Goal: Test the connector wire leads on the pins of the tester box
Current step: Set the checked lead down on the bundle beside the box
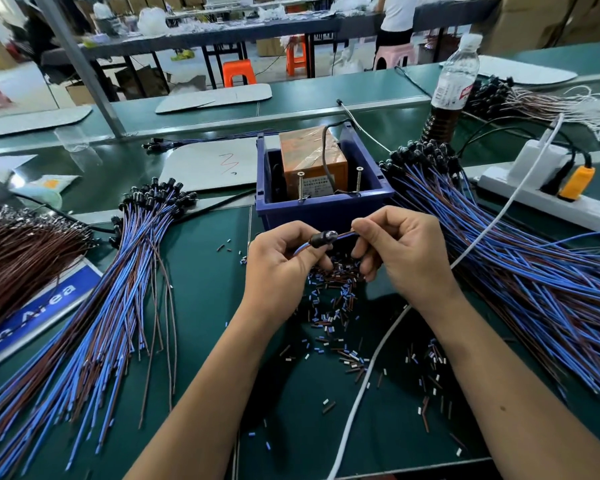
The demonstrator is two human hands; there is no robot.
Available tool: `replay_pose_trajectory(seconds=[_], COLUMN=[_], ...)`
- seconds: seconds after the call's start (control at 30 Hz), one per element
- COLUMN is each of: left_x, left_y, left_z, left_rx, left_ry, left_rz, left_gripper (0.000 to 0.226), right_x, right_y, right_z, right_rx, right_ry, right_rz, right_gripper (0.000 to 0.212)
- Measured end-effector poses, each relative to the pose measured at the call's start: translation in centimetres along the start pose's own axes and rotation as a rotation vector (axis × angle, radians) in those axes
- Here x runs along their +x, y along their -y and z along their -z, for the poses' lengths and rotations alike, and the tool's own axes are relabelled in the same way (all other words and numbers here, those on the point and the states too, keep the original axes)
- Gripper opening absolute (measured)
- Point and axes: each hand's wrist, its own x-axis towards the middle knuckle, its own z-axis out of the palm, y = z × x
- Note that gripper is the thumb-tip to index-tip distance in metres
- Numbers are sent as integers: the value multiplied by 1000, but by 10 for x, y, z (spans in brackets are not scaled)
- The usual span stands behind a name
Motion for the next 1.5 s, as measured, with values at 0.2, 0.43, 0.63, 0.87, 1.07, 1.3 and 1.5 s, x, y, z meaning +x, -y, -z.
replay_pose_trajectory(seconds=[0.2, 0.43, 0.63, 0.87, 1.07, 1.3, 1.5], left_x=[-1, 1, -5, -9, -10, -6, -3], left_y=[-5, -12, -8, -5, -7, -6, -4], left_z=[-2, 6, -13, -13, -17, -12, -11], left_rx=[-54, -262, -216, 399, 313, 49, 7], left_ry=[18, -99, -115, -178, -293, -515, -534], left_rz=[16, 35, 13, -370, -393, -219, -105], left_gripper=[15, 20, 19, 4, 6, 6, 20], right_x=[1, 6, -8, -7, -5, -3, -3], right_y=[-2, -2, 0, 2, -2, 1, -1], right_z=[3, 15, -28, -28, -26, -21, -18], right_rx=[14, 20, 258, 324, 341, 359, 141], right_ry=[-8, -102, -27, -68, -62, -116, -269], right_rz=[11, -8, -29, -98, -99, -32, 52], right_gripper=[20, 13, 15, 17, 22, 17, 6])
